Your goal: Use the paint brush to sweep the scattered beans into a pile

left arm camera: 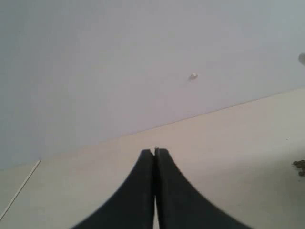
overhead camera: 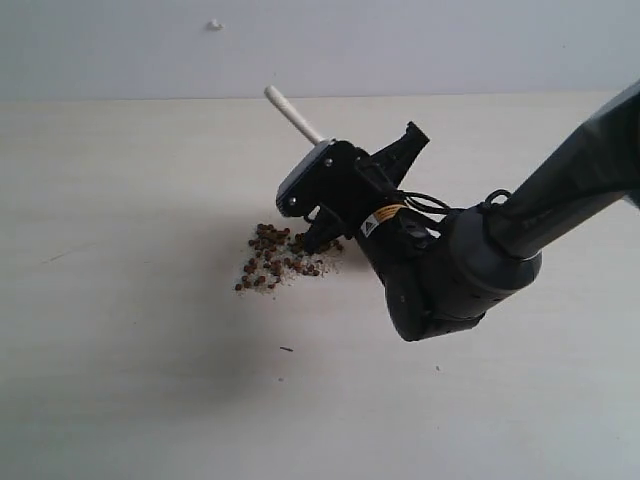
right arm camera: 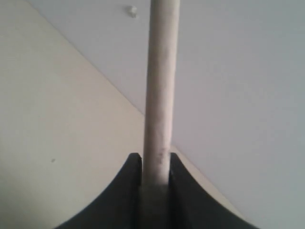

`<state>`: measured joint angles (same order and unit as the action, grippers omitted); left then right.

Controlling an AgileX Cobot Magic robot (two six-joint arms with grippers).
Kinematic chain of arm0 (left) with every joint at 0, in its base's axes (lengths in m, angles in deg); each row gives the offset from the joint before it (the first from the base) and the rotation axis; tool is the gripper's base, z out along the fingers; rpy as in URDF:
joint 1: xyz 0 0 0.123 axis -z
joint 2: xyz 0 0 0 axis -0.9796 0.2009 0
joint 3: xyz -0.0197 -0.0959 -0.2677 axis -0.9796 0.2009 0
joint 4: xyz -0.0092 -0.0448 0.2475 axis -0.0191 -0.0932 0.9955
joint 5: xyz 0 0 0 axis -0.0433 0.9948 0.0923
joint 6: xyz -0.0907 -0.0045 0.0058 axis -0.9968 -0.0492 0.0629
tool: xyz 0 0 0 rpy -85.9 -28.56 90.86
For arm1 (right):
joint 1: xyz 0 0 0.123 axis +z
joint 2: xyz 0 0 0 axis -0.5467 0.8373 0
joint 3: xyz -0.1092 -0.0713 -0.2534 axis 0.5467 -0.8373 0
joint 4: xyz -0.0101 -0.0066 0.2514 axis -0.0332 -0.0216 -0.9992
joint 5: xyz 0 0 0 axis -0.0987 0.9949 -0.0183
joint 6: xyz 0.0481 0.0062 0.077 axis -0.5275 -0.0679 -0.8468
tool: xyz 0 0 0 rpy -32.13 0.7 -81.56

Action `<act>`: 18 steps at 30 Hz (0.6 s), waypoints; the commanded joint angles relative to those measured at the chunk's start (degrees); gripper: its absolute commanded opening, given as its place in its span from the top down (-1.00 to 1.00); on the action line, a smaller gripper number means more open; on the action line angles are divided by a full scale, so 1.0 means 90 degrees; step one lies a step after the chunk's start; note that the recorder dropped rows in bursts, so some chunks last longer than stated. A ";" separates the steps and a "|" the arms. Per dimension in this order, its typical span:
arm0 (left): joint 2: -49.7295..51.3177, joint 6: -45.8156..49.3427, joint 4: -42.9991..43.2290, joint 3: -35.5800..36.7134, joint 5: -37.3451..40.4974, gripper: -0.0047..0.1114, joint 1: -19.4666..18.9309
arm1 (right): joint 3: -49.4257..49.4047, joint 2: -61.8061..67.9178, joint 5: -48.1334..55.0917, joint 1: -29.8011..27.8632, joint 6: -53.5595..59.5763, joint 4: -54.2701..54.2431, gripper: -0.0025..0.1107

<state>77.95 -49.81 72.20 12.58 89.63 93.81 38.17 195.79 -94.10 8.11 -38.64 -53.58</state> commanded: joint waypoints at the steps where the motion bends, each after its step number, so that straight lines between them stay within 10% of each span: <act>1: -0.0027 -0.0044 -0.0001 0.0019 0.0006 0.92 -0.0005 | 0.0146 0.0202 0.0189 0.0012 0.0038 0.1046 0.96; 18: -0.0027 -0.0054 -0.0001 0.0019 0.0006 0.92 -0.0005 | 0.0285 0.0299 0.0701 0.0025 -0.2198 0.1491 0.96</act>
<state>77.95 -49.81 72.20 12.58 89.63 93.81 40.58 198.53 -90.06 8.11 -57.00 -43.60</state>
